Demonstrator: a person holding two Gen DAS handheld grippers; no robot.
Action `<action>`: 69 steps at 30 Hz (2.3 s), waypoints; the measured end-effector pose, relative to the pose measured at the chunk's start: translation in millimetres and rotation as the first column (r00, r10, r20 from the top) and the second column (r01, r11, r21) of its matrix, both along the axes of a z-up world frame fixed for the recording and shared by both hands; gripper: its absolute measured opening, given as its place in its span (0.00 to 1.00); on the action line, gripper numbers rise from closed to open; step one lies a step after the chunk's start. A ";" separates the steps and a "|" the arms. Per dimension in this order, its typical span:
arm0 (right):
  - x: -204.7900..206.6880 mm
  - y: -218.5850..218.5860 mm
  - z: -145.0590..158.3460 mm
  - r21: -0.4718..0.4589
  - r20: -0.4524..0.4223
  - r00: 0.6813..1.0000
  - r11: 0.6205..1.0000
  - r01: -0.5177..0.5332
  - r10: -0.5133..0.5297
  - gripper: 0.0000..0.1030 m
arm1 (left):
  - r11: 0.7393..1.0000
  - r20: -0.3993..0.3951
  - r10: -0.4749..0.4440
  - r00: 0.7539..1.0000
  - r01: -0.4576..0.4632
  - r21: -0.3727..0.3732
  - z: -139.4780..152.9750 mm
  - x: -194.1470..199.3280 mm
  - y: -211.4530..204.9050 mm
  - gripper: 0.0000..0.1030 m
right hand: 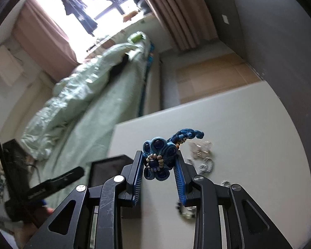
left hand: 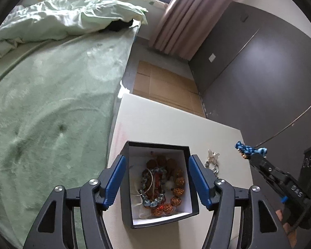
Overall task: Organize jewelry
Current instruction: 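Carry the blue flower necklace over the box and release it with the right gripper, then grasp the silver charm on its chain with the left gripper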
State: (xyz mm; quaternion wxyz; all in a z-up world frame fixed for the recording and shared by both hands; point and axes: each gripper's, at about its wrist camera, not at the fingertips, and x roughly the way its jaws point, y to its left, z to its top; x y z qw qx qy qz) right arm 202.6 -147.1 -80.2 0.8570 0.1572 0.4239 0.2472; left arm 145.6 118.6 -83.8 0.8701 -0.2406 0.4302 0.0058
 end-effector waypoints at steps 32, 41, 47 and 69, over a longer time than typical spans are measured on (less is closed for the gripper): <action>-0.6 69.1 -20.0 0.226 -0.091 0.969 0.952 -0.206 0.231 0.69 | 0.998 0.002 0.054 0.999 -0.054 -0.024 4.4 -7.1 18.0 0.62; -1.6 21.1 -13.9 0.202 -0.089 0.987 0.972 -0.117 0.137 0.69 | 1.000 0.012 -0.004 1.000 0.004 -0.020 6.2 4.1 -19.4 0.62; 4.4 -19.5 -18.6 0.172 -0.133 0.991 0.985 -0.009 0.032 0.69 | 0.998 -0.004 -0.069 0.998 0.069 -0.002 2.6 18.4 -56.5 0.62; 7.6 -118.2 -43.1 0.140 -0.280 0.949 0.972 0.190 -0.145 0.69 | 0.931 -0.124 -0.341 0.932 0.353 0.092 -32.0 39.7 -171.3 0.45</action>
